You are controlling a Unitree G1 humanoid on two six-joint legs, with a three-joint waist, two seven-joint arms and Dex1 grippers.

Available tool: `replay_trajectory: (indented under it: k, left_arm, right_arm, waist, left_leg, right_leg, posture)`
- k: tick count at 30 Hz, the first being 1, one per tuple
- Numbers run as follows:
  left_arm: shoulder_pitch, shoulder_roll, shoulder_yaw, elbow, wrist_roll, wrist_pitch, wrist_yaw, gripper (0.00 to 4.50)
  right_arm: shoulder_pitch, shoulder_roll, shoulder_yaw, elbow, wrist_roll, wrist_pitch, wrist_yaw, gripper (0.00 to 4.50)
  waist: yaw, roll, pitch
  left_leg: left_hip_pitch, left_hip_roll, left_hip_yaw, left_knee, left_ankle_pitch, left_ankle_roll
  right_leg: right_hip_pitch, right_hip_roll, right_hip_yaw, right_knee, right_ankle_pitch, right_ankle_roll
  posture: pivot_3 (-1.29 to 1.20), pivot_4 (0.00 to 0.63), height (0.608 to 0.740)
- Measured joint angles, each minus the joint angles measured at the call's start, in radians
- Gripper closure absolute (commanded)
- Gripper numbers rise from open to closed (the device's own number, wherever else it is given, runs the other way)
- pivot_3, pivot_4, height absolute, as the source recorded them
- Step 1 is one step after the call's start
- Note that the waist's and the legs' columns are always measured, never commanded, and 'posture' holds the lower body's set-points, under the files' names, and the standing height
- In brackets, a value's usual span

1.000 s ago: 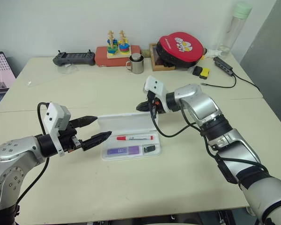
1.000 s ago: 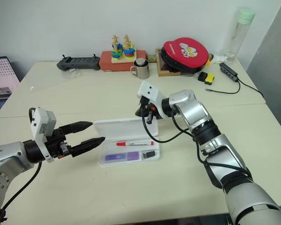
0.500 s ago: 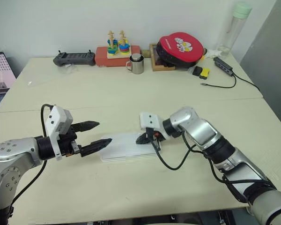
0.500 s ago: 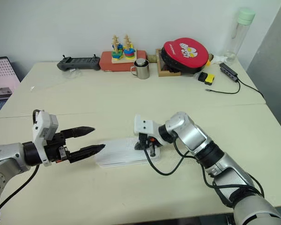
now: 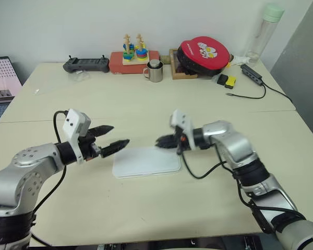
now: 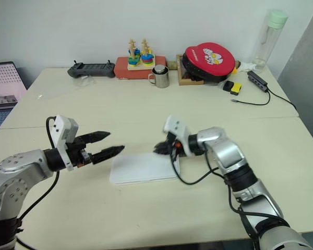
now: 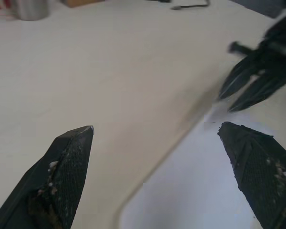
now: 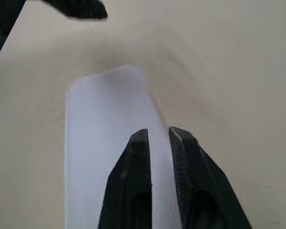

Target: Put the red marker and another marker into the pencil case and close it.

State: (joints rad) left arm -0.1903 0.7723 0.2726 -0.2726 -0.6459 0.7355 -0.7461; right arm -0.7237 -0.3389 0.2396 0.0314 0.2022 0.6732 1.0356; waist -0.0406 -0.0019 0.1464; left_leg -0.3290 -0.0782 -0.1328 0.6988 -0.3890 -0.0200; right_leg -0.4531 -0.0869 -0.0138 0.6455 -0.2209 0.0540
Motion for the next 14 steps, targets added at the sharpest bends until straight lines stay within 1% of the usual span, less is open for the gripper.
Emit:
replay_trajectory:
  k: [4, 6, 7, 11, 12, 14]
  left_arm:
    - [-0.043, -0.032, -0.007, 0.085, 0.072, -0.067, 0.054, 0.00]
    - [-0.051, -0.033, -0.001, 0.136, 0.106, -0.101, 0.070, 0.00]
    - [-0.051, -0.033, 0.007, 0.168, 0.121, -0.114, 0.080, 0.00]
    - [-0.050, -0.033, 0.013, 0.212, 0.137, -0.131, 0.083, 0.00]
    - [-0.048, -0.033, 0.019, 0.217, 0.139, -0.133, 0.084, 0.00]
    - [-0.043, -0.033, 0.031, 0.223, 0.141, -0.135, 0.088, 0.00]
  right_arm:
    - [0.046, -0.079, -0.103, -0.036, 0.031, 0.079, -0.061, 1.82]
    - [0.084, -0.147, -0.169, -0.054, 0.050, 0.108, -0.087, 1.47]
    - [0.096, -0.177, -0.213, -0.064, 0.054, 0.123, -0.102, 1.23]
    - [0.139, -0.202, -0.261, -0.129, 0.088, 0.163, -0.142, 0.37]
    - [0.152, -0.200, -0.261, -0.146, 0.096, 0.176, -0.160, 0.04]
    - [0.159, -0.193, -0.260, -0.157, 0.100, 0.190, -0.178, 0.04]
  waist:
    - [0.006, 0.000, 0.000]
    - [0.009, 0.000, 0.000]
    - [0.009, 0.000, 0.000]
    - [0.005, 0.000, 0.000]
    - [0.004, 0.000, 0.000]
    - [0.005, 0.000, 0.000]
  left_leg:
    - [0.000, 0.000, 0.000, 0.000, 0.000, 0.000]
    - [-0.001, 0.000, 0.001, 0.000, 0.000, 0.000]
    - [-0.001, 0.000, 0.002, 0.000, 0.000, 0.000]
    - [0.000, 0.001, 0.003, -0.001, 0.000, 0.000]
    - [-0.001, 0.001, 0.003, -0.001, 0.000, 0.000]
    - [-0.001, 0.001, 0.003, -0.001, 0.000, 0.000]
  right_leg:
    - [-0.001, 0.000, 0.000, 0.000, 0.000, 0.000]
    - [-0.001, 0.000, 0.000, 0.000, 0.000, 0.000]
    - [-0.001, 0.000, 0.000, 0.000, 0.000, 0.000]
    - [-0.002, 0.000, 0.002, 0.000, 0.000, 0.000]
    - [-0.002, 0.000, 0.002, 0.000, 0.000, 0.000]
    - [-0.002, 0.000, 0.002, 0.001, 0.000, 0.000]
  posture:
    - [0.00, 0.150, 0.740]
    - [0.00, 0.150, 0.740]
    - [0.00, 0.150, 0.740]
    - [0.00, 0.150, 0.740]
    - [0.00, 0.150, 0.740]
    - [0.00, 0.150, 0.740]
